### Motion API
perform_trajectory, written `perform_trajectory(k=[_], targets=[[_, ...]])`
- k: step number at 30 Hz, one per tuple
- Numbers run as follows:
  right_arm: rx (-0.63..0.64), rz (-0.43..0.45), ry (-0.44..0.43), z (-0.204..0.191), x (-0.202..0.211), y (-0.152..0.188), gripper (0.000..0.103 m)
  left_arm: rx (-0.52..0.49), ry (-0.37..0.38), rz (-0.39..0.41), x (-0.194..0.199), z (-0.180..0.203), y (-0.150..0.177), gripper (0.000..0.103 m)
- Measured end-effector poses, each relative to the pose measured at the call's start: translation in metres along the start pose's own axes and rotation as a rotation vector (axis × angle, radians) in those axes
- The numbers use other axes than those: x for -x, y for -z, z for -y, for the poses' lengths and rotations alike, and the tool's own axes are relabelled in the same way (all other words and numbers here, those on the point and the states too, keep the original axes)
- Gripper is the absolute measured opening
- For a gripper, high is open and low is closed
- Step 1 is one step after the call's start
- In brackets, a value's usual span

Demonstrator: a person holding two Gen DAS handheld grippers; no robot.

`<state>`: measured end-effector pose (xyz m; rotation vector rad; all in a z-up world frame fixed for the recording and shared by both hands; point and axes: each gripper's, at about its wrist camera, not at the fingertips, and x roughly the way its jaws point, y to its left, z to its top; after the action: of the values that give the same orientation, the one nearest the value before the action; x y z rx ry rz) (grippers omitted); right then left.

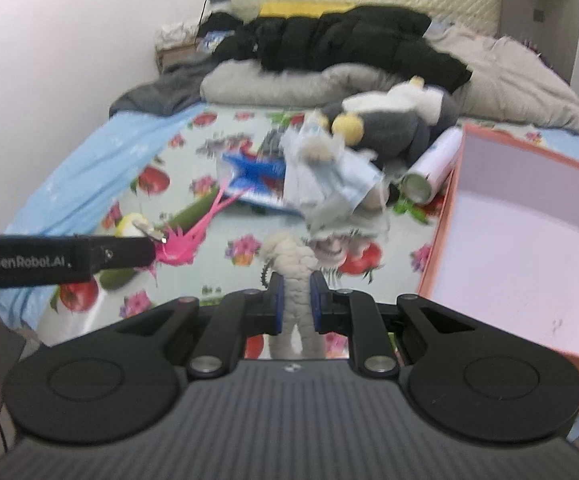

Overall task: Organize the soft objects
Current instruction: 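Lift the bird toy and hair tie and carry both over the pink box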

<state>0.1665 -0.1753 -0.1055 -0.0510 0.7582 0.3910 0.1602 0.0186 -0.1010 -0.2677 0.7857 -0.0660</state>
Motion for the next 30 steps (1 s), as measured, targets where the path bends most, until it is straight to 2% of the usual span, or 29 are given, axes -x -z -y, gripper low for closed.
perform_trajectory(k=[9, 17, 23, 30], targets=[[-0.031, 0.13, 0.021, 0.021, 0.046, -0.03, 0.017, -0.041, 0.054, 0.084, 0.021, 0.036, -0.03, 0.039], [-0.059, 0.242, 0.065, 0.05, 0.08, -0.054, 0.017, -0.095, 0.126, 0.132, 0.019, 0.085, -0.055, 0.039], [-0.096, 0.288, 0.118, 0.084, 0.096, -0.06, 0.017, -0.143, 0.178, 0.117, -0.003, 0.127, -0.066, 0.039], [-0.169, 0.263, 0.197, 0.137, 0.092, -0.051, 0.017, -0.202, 0.225, 0.038, -0.058, 0.175, -0.066, 0.039]])
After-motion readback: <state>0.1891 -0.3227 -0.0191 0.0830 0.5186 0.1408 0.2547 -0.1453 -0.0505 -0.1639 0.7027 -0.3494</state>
